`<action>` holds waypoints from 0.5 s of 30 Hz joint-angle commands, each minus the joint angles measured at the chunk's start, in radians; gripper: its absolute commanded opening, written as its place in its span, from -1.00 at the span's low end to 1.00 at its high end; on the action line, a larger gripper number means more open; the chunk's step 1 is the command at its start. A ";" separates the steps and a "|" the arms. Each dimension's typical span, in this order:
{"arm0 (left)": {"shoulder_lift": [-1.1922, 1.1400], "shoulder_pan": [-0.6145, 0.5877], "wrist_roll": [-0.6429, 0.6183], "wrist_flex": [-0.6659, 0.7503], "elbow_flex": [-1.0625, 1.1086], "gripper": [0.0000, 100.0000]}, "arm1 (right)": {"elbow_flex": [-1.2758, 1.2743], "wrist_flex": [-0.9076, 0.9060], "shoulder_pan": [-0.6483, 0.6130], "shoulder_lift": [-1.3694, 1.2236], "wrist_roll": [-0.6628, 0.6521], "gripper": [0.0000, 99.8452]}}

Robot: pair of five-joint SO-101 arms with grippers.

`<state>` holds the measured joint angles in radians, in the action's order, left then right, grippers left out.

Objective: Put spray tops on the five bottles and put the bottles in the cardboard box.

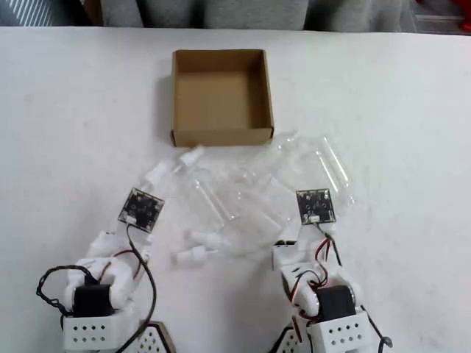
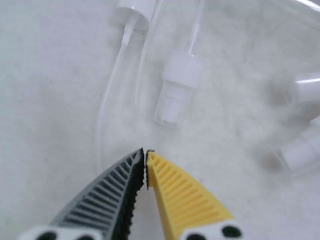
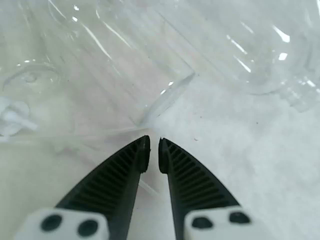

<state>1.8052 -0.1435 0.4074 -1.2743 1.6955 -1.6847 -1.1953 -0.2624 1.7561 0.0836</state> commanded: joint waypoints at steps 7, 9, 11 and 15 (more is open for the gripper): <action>0.018 -0.007 0.006 -0.008 -0.006 -0.95 | -0.009 -0.007 0.007 -0.004 -0.008 -0.95; 0.018 -0.007 0.006 -0.006 -0.028 -0.95 | -0.009 -0.007 0.007 -0.004 -0.008 -0.95; 0.018 -0.008 0.006 -0.008 -0.064 -0.95 | -0.009 -0.007 0.007 -0.004 -0.008 -0.95; 0.018 -0.008 0.006 -0.008 -0.100 -0.95 | -0.009 -0.007 0.008 -0.004 -0.008 -0.95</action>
<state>1.8052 -0.1435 0.4089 -1.2804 1.6678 -1.6847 -1.1953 -0.2624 1.7561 0.0836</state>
